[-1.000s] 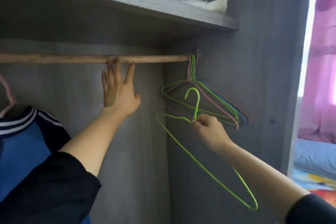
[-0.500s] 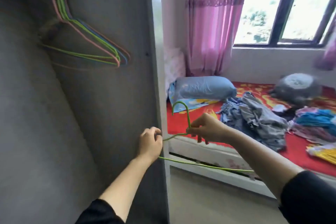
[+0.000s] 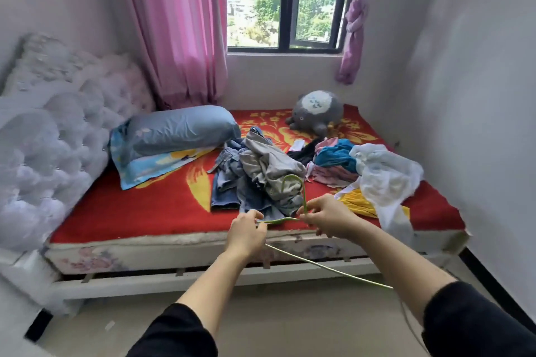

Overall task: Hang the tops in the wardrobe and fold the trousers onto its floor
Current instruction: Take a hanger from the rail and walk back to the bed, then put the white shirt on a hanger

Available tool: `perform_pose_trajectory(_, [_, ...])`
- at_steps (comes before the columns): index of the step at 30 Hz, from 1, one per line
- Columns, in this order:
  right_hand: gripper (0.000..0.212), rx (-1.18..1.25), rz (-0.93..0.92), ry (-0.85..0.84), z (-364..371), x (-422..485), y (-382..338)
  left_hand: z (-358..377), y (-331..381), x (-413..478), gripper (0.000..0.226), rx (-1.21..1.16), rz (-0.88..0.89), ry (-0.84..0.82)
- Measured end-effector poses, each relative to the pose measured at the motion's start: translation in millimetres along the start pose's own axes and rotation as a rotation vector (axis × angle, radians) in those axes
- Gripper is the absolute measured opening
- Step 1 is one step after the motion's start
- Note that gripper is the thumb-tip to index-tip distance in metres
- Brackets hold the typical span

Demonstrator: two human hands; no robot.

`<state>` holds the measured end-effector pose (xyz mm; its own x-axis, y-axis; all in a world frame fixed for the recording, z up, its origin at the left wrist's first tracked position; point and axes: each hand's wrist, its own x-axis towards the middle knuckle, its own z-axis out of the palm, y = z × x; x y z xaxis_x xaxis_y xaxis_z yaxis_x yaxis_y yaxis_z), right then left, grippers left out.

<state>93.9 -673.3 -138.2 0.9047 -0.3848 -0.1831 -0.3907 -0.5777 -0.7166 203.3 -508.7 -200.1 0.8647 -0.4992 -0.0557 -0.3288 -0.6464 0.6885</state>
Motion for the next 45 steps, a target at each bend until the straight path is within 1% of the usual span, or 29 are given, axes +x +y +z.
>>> perform_pose_trajectory(2, [0.009, 0.060, 0.024, 0.074, -26.6, 11.4, 32.2, 31.4, 26.4, 26.3, 0.026, 0.007, 0.024, -0.046])
perform_pose_trajectory(4, [0.009, 0.091, 0.072, 0.114, -48.4, 22.5, 61.3, 57.9, 48.9, 50.9, 0.025, 0.033, 0.045, -0.080])
perform_pose_trajectory(9, [0.014, 0.163, 0.184, 0.189, -94.0, 62.4, 119.6, 113.6, 94.9, 117.3, 0.028, 0.066, 0.082, -0.150])
perform_pose_trajectory(15, [0.023, 0.207, 0.256, 0.223, -145.5, 142.2, 171.4, 175.9, 134.8, 223.9, 0.029, 0.077, 0.138, -0.211])
perform_pose_trajectory(20, [0.015, 0.208, 0.340, 0.252, -186.1, 221.1, 216.8, 225.0, 162.0, 326.4, 0.031, 0.112, 0.140, -0.263])
perform_pose_trajectory(23, [0.011, 0.187, 0.399, 0.299, -210.6, 260.8, 245.3, 258.4, 180.4, 380.7, 0.031, 0.135, 0.134, -0.307])
perform_pose_trajectory(28, [0.004, 0.214, 0.503, 0.362, -252.7, 306.5, 296.9, 315.8, 211.9, 441.3, 0.030, 0.146, 0.144, -0.398])
perform_pose_trajectory(30, [0.006, 0.213, 0.535, 0.409, -271.3, 323.4, 320.9, 339.1, 222.0, 461.7, 0.030, 0.144, 0.143, -0.422])
perform_pose_trajectory(34, [0.015, 0.204, 0.571, 0.436, -310.7, 363.0, 376.0, 389.1, 243.9, 503.0, 0.038, 0.156, 0.111, -0.462])
perform_pose_trajectory(37, [0.018, 0.196, 0.569, 0.421, -339.0, 399.4, 420.7, 429.9, 262.5, 539.2, 0.037, 0.151, 0.067, -0.468])
perform_pose_trajectory(39, [0.022, 0.189, 0.567, 0.409, -355.0, 425.1, 453.5, 457.5, 274.3, 561.8, 0.037, 0.148, 0.004, -0.455])
perform_pose_trajectory(43, [0.016, 0.208, 0.590, 0.338, -383.4, 476.8, 516.4, 513.8, 292.7, 600.4, 0.033, 0.134, -0.118, -0.461])
perform_pose_trajectory(45, [0.016, 0.206, 0.593, 0.344, -393.7, 502.8, 545.8, 541.3, 298.3, 619.6, 0.030, 0.131, -0.163, -0.463])
